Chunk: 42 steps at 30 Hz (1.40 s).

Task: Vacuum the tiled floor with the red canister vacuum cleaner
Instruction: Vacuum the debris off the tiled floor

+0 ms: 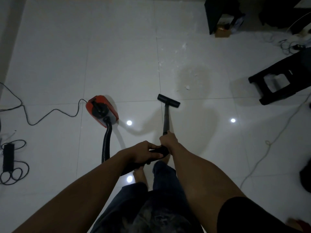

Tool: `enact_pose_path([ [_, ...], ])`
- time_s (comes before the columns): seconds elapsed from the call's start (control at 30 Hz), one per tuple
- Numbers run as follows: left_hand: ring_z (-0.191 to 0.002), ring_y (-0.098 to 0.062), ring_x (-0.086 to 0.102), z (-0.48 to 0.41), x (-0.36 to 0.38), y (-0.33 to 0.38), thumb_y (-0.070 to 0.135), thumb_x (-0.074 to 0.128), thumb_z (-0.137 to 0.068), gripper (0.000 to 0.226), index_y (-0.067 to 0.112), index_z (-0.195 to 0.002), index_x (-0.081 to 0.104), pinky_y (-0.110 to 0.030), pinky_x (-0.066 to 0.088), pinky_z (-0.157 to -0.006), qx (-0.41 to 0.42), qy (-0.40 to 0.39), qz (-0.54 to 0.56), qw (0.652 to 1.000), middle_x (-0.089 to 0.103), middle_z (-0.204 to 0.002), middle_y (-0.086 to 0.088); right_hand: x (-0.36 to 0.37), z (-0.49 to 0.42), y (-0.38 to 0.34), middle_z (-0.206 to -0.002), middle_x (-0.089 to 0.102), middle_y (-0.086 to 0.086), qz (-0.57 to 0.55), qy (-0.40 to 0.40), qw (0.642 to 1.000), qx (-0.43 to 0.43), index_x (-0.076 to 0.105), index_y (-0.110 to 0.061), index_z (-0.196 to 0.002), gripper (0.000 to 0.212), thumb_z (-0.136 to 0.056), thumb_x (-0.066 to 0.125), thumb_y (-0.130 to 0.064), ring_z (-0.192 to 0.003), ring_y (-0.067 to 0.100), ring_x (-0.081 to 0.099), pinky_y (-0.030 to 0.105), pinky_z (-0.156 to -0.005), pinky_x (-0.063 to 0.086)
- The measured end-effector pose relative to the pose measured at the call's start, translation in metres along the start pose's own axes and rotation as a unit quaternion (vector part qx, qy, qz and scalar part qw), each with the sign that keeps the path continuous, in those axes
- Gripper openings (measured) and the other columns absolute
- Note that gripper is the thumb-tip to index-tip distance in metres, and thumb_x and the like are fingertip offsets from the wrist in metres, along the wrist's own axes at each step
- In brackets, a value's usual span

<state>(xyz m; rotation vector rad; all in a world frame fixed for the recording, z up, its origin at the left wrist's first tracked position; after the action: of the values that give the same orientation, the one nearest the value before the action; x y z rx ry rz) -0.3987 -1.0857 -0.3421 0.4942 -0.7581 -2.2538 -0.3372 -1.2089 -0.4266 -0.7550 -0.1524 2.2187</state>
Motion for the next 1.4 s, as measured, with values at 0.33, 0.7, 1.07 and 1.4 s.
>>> enact_pose_path([
  [0.33,-0.079,-0.042,0.071,-0.088,-0.001,0.052,0.061,0.066,-0.08,0.068,0.033,-0.141,0.055,-0.053,0.061,-0.073,-0.027,-0.016,0.035,0.999,0.074,-0.095,-0.015,-0.079,-0.069,-0.013,-0.138,0.05,0.013,0.037,-0.02,0.999,-0.008,0.017,-0.017,-0.157,0.072,-0.092,0.049,-0.014,-0.111,0.028,0.056,0.027,-0.074,0.044],
  [0.7,-0.07,-0.041,0.07,-0.144,-0.059,0.108,0.052,0.067,-0.088,0.059,0.031,-0.142,0.054,-0.053,0.06,-0.07,-0.032,0.026,0.112,0.993,0.074,-0.087,-0.013,-0.134,-0.138,-0.093,-0.144,0.045,0.013,0.169,-0.046,0.981,-0.085,0.021,-0.015,-0.154,0.068,-0.092,0.047,-0.014,-0.12,0.03,0.052,0.027,-0.077,0.039],
  [1.07,-0.047,-0.021,0.062,-0.177,-0.171,0.113,0.045,0.063,-0.095,0.059,0.022,-0.147,0.046,-0.03,0.053,-0.047,-0.05,0.027,0.149,0.987,0.068,-0.069,-0.009,-0.136,-0.192,-0.203,-0.144,0.045,0.014,0.183,-0.02,0.981,-0.06,0.011,-0.02,-0.157,0.076,-0.092,0.049,-0.009,-0.123,0.031,0.051,0.03,-0.079,0.041],
  [1.4,-0.048,-0.02,0.062,-0.201,-0.264,0.12,0.047,0.06,-0.096,0.06,0.026,-0.15,0.044,-0.03,0.054,-0.047,-0.071,-0.01,0.168,0.983,0.067,-0.071,-0.01,-0.143,-0.23,-0.29,-0.139,0.049,0.015,0.194,0.022,0.979,-0.051,0.01,-0.02,-0.157,0.077,-0.09,0.047,-0.006,-0.119,0.031,0.054,0.037,-0.083,0.046],
])
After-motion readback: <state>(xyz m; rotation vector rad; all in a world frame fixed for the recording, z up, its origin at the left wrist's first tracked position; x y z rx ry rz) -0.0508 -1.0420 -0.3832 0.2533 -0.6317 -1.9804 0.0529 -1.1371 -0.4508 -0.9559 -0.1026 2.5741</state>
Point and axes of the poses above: each hand's wrist, its own z-axis away from the middle knuckle, its own x-axis out of the palm, y = z × x, the point moved 9 cm from there along -z, towards the middle knuckle
